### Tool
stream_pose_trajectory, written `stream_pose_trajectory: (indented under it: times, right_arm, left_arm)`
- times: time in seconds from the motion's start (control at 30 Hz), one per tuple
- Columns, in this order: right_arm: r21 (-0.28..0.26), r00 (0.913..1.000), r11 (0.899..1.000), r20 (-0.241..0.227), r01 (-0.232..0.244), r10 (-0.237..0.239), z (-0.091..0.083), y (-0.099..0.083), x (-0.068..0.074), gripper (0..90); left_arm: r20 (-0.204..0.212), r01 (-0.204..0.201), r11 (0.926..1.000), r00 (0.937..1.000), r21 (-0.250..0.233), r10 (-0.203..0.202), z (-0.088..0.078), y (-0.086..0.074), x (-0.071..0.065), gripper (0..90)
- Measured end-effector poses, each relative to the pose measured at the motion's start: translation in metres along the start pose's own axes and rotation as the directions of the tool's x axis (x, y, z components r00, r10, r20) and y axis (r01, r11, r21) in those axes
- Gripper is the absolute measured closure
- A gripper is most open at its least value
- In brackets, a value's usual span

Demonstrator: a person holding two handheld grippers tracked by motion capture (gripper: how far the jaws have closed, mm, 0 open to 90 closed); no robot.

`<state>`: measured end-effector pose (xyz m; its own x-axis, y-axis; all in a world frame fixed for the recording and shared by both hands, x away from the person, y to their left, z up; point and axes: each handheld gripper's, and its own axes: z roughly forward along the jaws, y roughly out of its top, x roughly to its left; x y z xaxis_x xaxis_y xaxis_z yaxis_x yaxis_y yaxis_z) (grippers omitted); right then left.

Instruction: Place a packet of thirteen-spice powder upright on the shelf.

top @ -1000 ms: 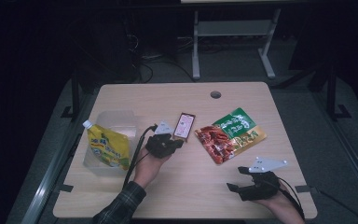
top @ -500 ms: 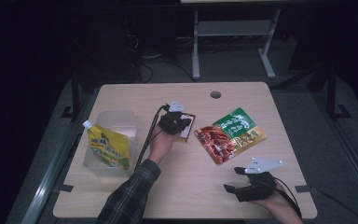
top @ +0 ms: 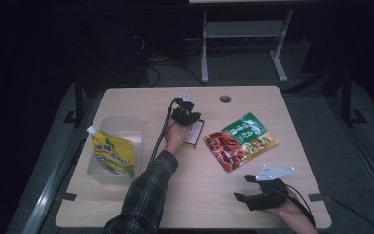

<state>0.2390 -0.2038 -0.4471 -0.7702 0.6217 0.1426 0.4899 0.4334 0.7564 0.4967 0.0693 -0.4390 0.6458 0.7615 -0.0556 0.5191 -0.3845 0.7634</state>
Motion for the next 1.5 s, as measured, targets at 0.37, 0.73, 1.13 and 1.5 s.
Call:
stream_pose_trajectory:
  times: [0.37,0.73,1.13,1.5]
  right_arm:
    - [-0.009,1.0,1.0,-0.003,-0.005,0.005,0.0,0.0,-0.001,23.7]
    - [-0.011,0.9998,1.0,-0.004,-0.021,0.021,-0.001,0.0,-0.003,23.7]
    - [-0.009,0.9998,1.0,0.0,-0.021,0.021,0.0,0.0,-0.004,23.7]
    - [-0.006,1.0,1.0,0.004,-0.009,0.009,0.001,0.002,-0.002,23.7]
  left_arm:
    - [0.007,0.082,0.9966,0.9966,0.002,-0.082,0.017,-0.011,0.017,89.8]
    - [-0.009,0.054,0.9938,0.9985,0.097,-0.053,0.023,-0.02,0.016,89.9]
    - [0.037,-0.022,0.9893,0.9992,0.144,0.017,0.003,-0.027,-0.012,89.9]
    - [0.086,-0.019,0.9891,0.9963,0.146,0.006,-0.03,-0.049,-0.03,89.9]
